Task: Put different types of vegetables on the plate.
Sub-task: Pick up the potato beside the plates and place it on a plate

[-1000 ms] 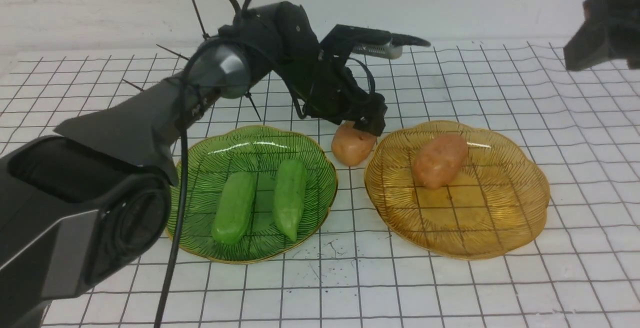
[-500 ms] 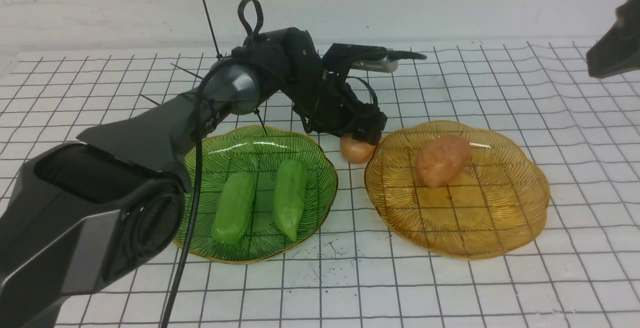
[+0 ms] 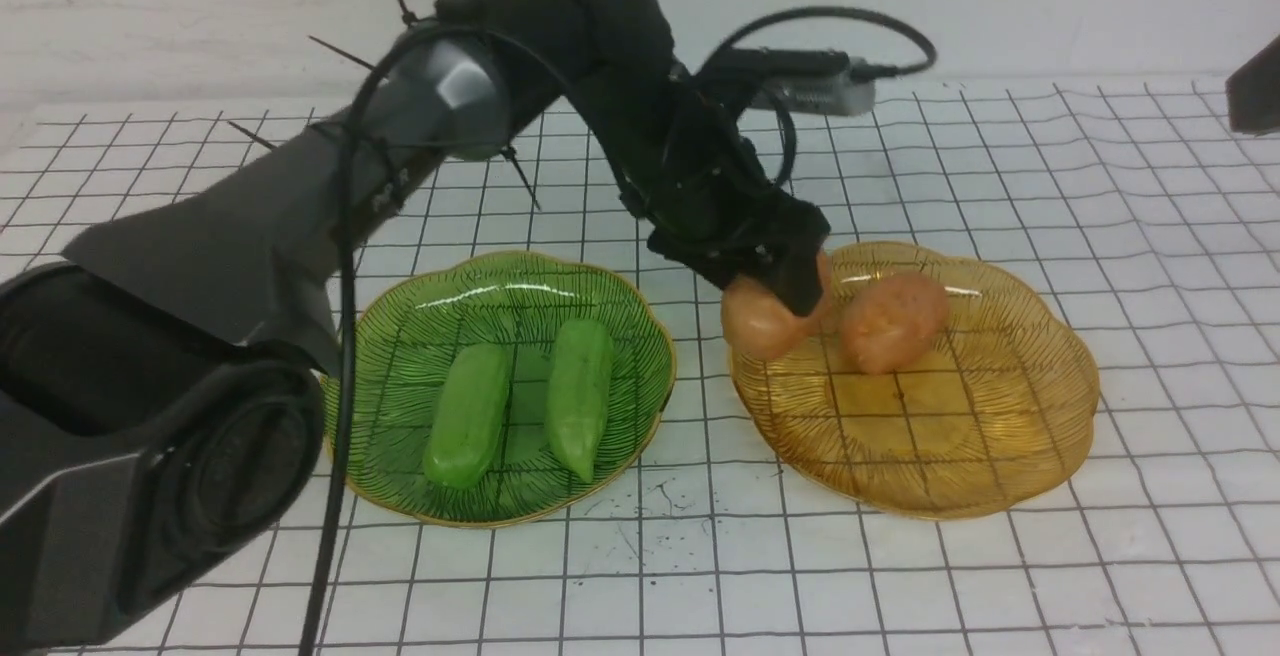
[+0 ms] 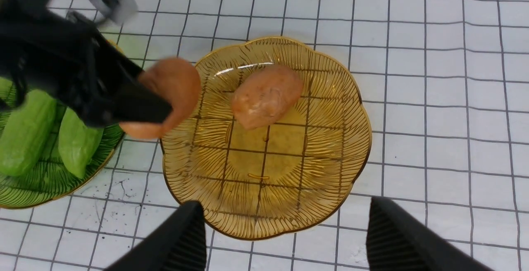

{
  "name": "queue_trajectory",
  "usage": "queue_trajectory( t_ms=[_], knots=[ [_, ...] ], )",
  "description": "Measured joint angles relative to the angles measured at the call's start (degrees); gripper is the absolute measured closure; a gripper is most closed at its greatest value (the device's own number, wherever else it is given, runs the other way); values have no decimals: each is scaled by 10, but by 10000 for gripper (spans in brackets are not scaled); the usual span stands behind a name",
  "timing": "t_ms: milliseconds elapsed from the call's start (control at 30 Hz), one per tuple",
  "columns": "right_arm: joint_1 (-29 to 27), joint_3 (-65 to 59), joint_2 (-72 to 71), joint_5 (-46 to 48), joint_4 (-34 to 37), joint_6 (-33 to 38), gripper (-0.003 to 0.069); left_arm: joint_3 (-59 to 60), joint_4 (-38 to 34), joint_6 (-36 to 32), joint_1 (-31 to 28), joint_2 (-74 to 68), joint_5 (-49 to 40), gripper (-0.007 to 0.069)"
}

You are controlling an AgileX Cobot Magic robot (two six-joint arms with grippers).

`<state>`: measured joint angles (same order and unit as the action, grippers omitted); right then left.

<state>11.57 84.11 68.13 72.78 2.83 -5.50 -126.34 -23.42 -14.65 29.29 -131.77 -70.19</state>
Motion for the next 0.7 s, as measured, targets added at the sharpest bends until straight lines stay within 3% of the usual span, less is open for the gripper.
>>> queue_trajectory(
  t_ms=[300,433,500,667,700],
  knots=[
    [0,0,-5,0,1,0,184,0,33,1,56,-18,32,127],
    [0,0,-56,0,1,0,184,0,34,3,67,-18,31,-29],
    [0,0,-90,0,1,1,187,0,32,7,67,-18,28,-55],
    [0,-4,-162,2,4,5,227,0,32,26,67,-17,19,-52],
    [0,-15,-193,2,11,11,270,0,34,30,67,-12,7,-8]
  ],
)
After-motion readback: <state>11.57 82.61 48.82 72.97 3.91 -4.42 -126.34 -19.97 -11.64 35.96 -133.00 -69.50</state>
